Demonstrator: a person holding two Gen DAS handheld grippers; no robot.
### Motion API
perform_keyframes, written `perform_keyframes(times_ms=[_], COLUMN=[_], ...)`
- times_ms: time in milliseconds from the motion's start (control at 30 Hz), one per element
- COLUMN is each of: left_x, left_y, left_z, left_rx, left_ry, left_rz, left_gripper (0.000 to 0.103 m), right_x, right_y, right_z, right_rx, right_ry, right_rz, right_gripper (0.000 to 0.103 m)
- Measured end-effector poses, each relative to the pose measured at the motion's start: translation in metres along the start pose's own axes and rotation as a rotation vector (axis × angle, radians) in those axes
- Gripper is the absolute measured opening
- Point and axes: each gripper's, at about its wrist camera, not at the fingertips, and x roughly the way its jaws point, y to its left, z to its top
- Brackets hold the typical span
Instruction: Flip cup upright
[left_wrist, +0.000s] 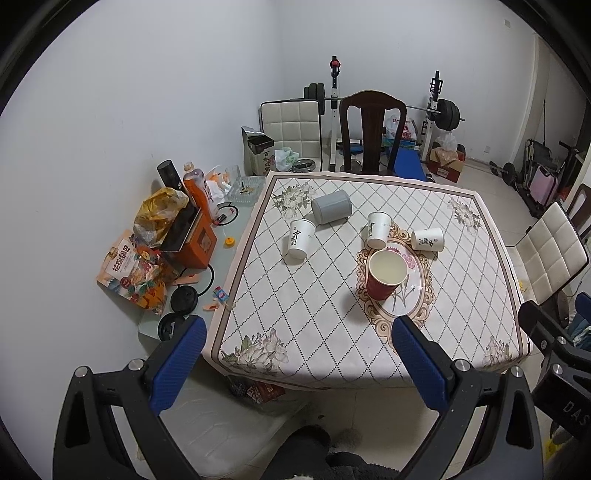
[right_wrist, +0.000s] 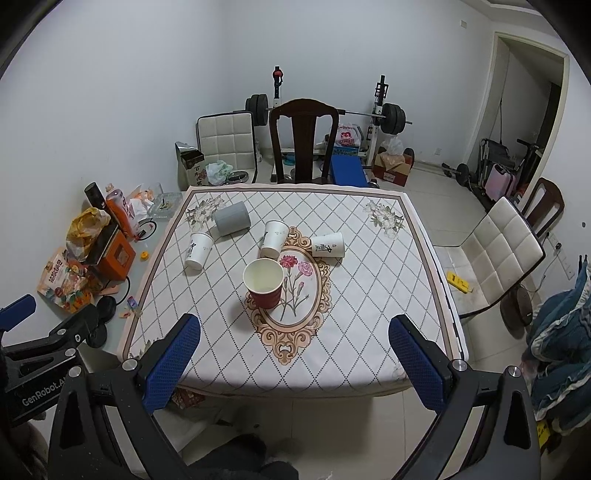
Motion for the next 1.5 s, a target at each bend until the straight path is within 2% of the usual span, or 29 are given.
perform_keyframes(times_ms=[1500], left_x=[0.001], left_y=[0.003], left_z=[-0.005], left_rx=[0.006], left_ry=[0.003], left_rz=[-0.009], left_gripper=[0.102], right_x=[0.006], right_y=[0.014], right_z=[-0.012], right_rx=[-0.011], right_ry=[0.007], right_rz=[0.008], right_gripper=[0.103])
